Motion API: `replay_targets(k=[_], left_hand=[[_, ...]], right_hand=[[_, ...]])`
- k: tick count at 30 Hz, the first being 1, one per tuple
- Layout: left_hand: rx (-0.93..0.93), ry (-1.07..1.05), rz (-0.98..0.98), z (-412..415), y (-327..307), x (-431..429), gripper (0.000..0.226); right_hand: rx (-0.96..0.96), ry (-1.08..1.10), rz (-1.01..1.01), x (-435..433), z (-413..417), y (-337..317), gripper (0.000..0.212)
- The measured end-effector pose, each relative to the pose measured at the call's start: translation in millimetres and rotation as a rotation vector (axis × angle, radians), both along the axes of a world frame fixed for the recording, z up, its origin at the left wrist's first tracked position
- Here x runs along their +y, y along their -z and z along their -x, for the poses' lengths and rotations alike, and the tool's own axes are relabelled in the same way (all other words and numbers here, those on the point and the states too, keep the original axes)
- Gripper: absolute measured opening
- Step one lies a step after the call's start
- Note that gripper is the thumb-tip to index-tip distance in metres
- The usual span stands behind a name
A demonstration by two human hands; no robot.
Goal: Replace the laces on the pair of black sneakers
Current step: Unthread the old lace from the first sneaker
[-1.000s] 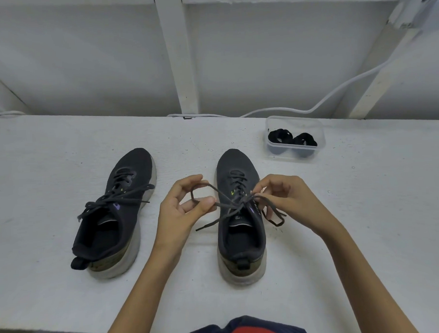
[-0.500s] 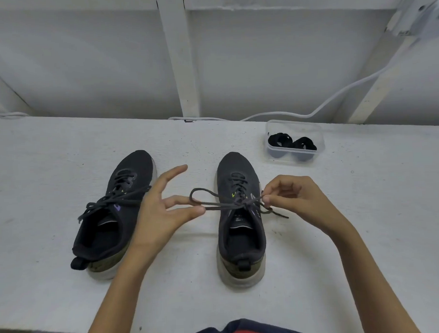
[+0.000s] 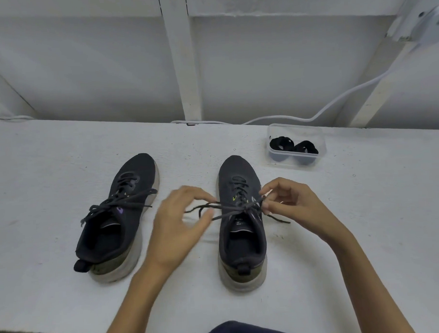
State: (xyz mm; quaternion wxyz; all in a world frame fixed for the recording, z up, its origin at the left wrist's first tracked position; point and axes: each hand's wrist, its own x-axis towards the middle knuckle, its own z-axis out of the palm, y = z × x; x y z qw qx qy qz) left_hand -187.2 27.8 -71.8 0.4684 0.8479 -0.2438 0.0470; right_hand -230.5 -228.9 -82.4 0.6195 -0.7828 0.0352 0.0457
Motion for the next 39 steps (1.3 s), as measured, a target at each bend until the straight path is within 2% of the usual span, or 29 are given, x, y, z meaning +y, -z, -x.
replay_targets(k=[4, 8, 10, 16, 17, 23, 28, 31, 33, 35, 37, 39], left_hand=[[0.127, 0.117, 0.008, 5, 11, -16, 0.017], [0.089, 0.12, -0.059, -1, 16, -15, 0.013], [0.07, 0.113, -0.09, -3, 17, -13, 0.012], [-0.021, 0.029, -0.151, -11, 7, -5, 0.009], [-0.025, -0.017, -0.144, -16, 7, -1, 0.005], [0.063, -0.437, 0.068, -46, 0, 42, 0.016], [0.049, -0.661, 0.148, -62, -9, 59, 0.008], [0.042, -0.57, 0.142, -59, -9, 48, 0.01], [-0.009, -0.465, 0.116, -50, -7, 33, 0.02], [-0.056, -0.325, 0.111, -34, -3, 15, 0.025], [0.011, -0.131, 0.152, -12, 4, -5, 0.023], [0.168, 0.062, 0.174, 7, 12, -24, 0.039]], right_hand=[[0.034, 0.037, -0.04, 3, 4, 2, 0.025], [0.006, 0.057, 0.042, 15, 12, 10, 0.064], [-0.036, 0.043, 0.069, 29, 18, 16, 0.076], [-0.166, 0.226, -0.046, 59, 31, 39, 0.067], [-0.159, 0.256, -0.08, 60, 32, 40, 0.069], [-0.127, 0.266, -0.117, 60, 31, 44, 0.074], [-0.126, 0.246, -0.088, 61, 31, 43, 0.07], [-0.123, 0.218, -0.067, 57, 30, 39, 0.058], [-0.126, 0.222, -0.055, 51, 27, 35, 0.041], [-0.131, 0.227, -0.013, 45, 22, 34, 0.033], [-0.161, 0.194, 0.045, 41, 17, 34, 0.033], [-0.211, 0.169, 0.106, 40, 12, 35, 0.026]])
